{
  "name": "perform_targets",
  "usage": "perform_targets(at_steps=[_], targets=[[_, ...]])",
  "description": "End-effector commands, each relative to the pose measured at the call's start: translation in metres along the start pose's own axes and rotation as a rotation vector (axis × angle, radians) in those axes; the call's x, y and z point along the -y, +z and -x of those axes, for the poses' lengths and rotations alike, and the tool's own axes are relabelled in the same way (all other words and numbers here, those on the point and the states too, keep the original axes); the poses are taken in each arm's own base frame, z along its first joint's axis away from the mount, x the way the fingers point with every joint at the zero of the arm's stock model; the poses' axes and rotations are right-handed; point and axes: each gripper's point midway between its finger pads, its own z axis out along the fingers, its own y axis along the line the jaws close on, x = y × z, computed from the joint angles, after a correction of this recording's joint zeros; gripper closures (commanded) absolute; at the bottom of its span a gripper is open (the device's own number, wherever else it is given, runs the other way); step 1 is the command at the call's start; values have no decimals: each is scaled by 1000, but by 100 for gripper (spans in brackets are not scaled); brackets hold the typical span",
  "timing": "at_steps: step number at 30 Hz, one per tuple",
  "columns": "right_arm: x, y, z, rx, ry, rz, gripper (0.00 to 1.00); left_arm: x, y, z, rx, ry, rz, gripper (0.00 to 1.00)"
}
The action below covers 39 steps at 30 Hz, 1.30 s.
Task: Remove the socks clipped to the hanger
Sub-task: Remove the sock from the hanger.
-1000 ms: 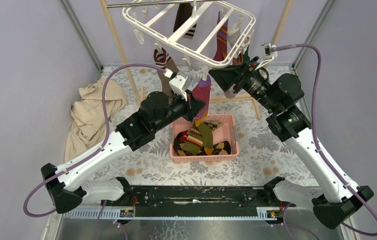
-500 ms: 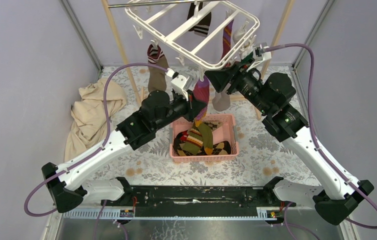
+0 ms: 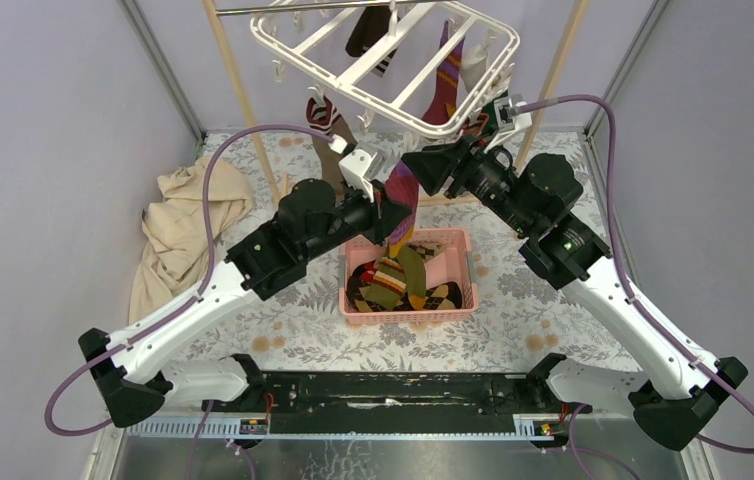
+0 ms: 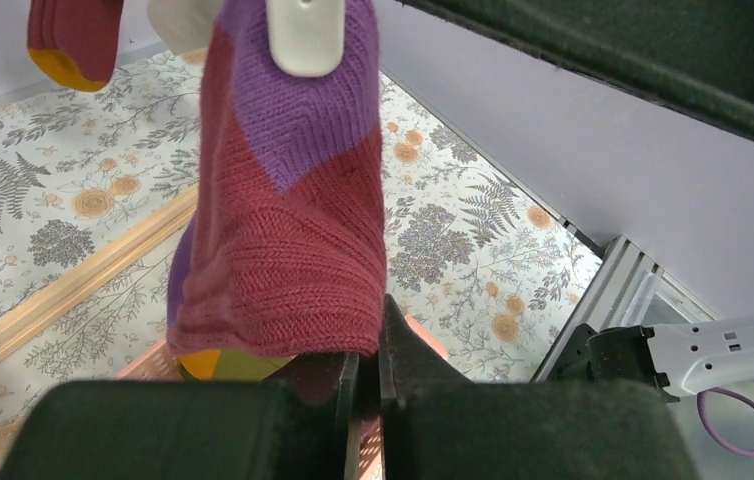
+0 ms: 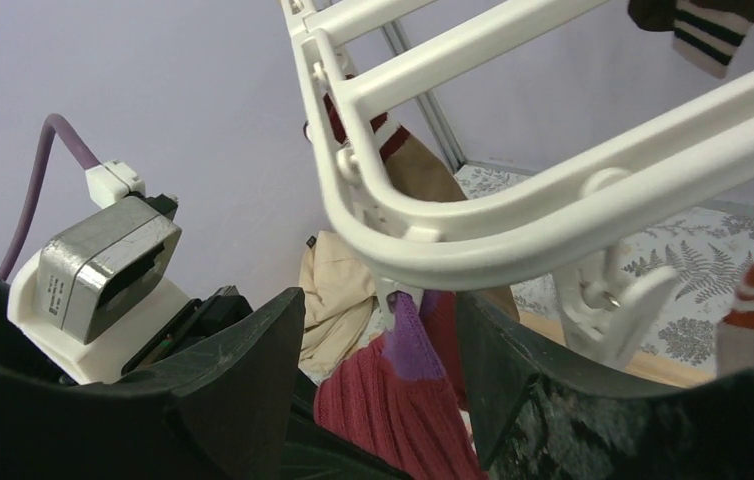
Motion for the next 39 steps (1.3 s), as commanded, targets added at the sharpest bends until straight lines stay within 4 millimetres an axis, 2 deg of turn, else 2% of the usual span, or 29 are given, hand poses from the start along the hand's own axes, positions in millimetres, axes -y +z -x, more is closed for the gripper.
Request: perform_targets(at_steps=[1, 7, 23, 31, 39], targets=[[-22, -6, 23, 90, -24, 66, 37, 4, -15, 12, 24, 7, -13, 94], [-22, 1, 21, 102, -21, 50, 36, 3, -21, 9, 15, 8, -10, 94], [-10, 4, 33, 168, -7, -44, 34, 7, -36, 14, 22, 10, -27, 94], [-16, 15, 34, 178, 22, -16, 34, 9, -33, 9, 6, 5, -36, 94], [-17, 15, 37, 200, 29, -32, 34, 8, -28, 2, -16, 2, -39, 94]])
